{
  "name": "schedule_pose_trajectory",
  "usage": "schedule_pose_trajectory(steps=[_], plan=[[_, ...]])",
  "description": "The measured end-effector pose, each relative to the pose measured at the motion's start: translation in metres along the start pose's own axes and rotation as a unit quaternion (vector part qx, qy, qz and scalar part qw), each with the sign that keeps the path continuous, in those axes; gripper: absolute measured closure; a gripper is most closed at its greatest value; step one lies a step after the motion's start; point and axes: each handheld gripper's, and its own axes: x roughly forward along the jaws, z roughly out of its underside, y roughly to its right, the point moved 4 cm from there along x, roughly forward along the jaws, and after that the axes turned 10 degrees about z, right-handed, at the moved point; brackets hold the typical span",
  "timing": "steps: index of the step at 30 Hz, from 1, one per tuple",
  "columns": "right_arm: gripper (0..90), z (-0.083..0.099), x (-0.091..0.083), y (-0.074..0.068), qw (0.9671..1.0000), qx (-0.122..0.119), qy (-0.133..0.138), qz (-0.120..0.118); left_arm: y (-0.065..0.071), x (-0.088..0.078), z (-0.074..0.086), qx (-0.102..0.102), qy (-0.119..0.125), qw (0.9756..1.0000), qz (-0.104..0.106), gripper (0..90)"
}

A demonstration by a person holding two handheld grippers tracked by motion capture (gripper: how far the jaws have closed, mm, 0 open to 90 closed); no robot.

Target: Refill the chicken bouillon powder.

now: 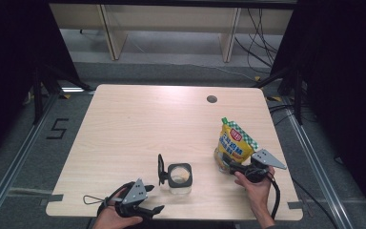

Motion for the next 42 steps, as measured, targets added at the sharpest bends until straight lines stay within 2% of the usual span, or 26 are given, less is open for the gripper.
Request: schedule_pose_trajectory(steps=[1, 3, 6, 7, 9, 12, 17, 18, 21, 22, 24, 25, 26, 27, 29, 30, 33, 34, 35, 36, 37, 38, 39, 40, 41, 42], plan=[[15.5, 0.001, 0.001, 0.000, 0.9999, -0.009, 0.000, 0.005, 0.000, 0.000, 0.000, 0.001, 0.001, 1.0000, -0.001, 25.6], [15.9, 0.002, 0.003, 0.000, 0.9999, -0.010, 0.004, 0.003, 0.000, 0.000, 0.000, 0.003, 0.002, 1.0000, -0.002, 25.6], [15.9, 0.002, 0.004, 0.001, 0.9998, -0.014, 0.011, 0.004, 0.001, 0.001, 0.000, -0.003, 0.005, 1.0000, 0.003, 25.6], [16.0, 0.002, 0.004, -0.001, 1.0000, -0.002, 0.006, 0.004, 0.000, 0.001, 0.000, -0.002, 0.004, 1.0000, 0.004, 25.6], [16.1, 0.003, 0.005, -0.002, 1.0000, 0.001, 0.003, 0.002, 0.000, -0.001, 0.000, 0.003, -0.008, 1.0000, 0.003, 25.6], [17.1, 0.004, 0.007, -0.004, 0.9999, 0.015, 0.007, -0.001, 0.000, -0.002, 0.000, 0.006, -0.010, 0.9999, 0.004, 25.6], [17.5, 0.005, 0.008, -0.004, 0.9999, 0.011, 0.008, 0.004, 0.000, -0.001, 0.000, 0.003, -0.010, 0.9999, 0.005, 25.6], [18.2, 0.004, 0.011, -0.003, 0.9997, 0.004, 0.023, 0.006, 0.001, -0.001, 0.000, 0.003, -0.009, 0.9999, 0.005, 25.6], [19.7, 0.003, 0.012, -0.004, 0.9996, 0.003, 0.027, 0.004, 0.001, 0.002, 0.001, -0.001, 0.000, 1.0000, 0.005, 25.6], [20.5, 0.004, 0.012, -0.005, 0.9995, 0.011, 0.028, 0.010, 0.001, 0.002, 0.001, 0.000, -0.001, 1.0000, 0.003, 25.6], [23.1, 0.003, 0.012, -0.003, 0.9994, 0.001, 0.032, 0.008, 0.001, 0.002, 0.001, 0.000, 0.000, 1.0000, 0.003, 25.6], [23.1, 0.004, 0.012, -0.004, 0.9996, 0.012, 0.023, 0.006, 0.001, 0.002, 0.001, 0.001, 0.000, 1.0000, 0.002, 25.6], [24.1, 0.003, 0.014, -0.003, 0.9993, 0.005, 0.037, 0.008, 0.000, 0.002, 0.001, 0.006, -0.001, 1.0000, 0.001, 25.6], [25.3, 0.003, 0.014, -0.003, 0.9992, 0.006, 0.038, 0.008, -0.002, 0.000, 0.001, 0.022, -0.011, 0.9997, -0.001, 25.6], [29.0, 0.003, 0.014, -0.003, 0.9992, 0.004, 0.040, 0.004, -0.002, 0.000, 0.001, 0.018, -0.011, 0.9998, 0.001, 25.6], [32.1, 0.003, 0.014, -0.003, 0.9992, -0.001, 0.041, 0.001, 0.000, 0.001, 0.001, 0.003, -0.007, 1.0000, 0.002, 25.6], [34.1, 0.002, 0.014, -0.003, 0.9991, 0.004, 0.041, 0.001, 0.000, 0.001, 0.002, 0.001, -0.013, 0.9999, 0.010, 25.6], [35.4, 0.002, 0.014, -0.003, 0.9991, 0.002, 0.042, -0.009, 0.001, 0.001, 0.001, -0.002, -0.010, 0.9999, 0.012, 25.6], [36.3, 0.001, 0.013, -0.003, 0.9995, -0.008, 0.031, -0.002, 0.000, 0.001, 0.001, 0.002, -0.013, 0.9999, 0.010, 25.6], [37.8, 0.000, 0.012, -0.004, 0.9997, 0.004, 0.024, 0.002, -0.001, 0.002, 0.002, 0.007, -0.008, 0.9999, 0.000, 25.6], [37.8, 0.000, 0.012, -0.004, 0.9997, 0.004, 0.024, 0.002, -0.001, 0.001, 0.001, 0.010, -0.008, 0.9999, -0.001, 25.6], [38.2, -0.001, 0.012, -0.003, 0.9995, -0.007, 0.031, 0.002, 0.001, 0.001, 0.001, -0.001, 0.001, 1.0000, 0.003, 25.6], [39.0, -0.002, 0.011, -0.004, 0.9997, -0.003, 0.022, 0.001, 0.000, 0.001, 0.001, 0.002, 0.000, 1.0000, 0.000, 25.6], [39.7, -0.002, 0.011, -0.005, 0.9997, 0.006, 0.024, 0.001, -0.001, 0.001, 0.001, 0.004, -0.001, 1.0000, -0.001, 25.6], [40.4, -0.003, 0.010, -0.005, 0.9999, -0.003, 0.017, 0.003, -0.001, 0.000, 0.001, 0.004, -0.008, 1.0000, 0.003, 25.6], [40.8, -0.005, 0.010, -0.004, 0.9997, -0.010, 0.022, 0.004, 0.000, -0.001, 0.001, -0.003, -0.009, 0.9999, 0.014, 25.6]])
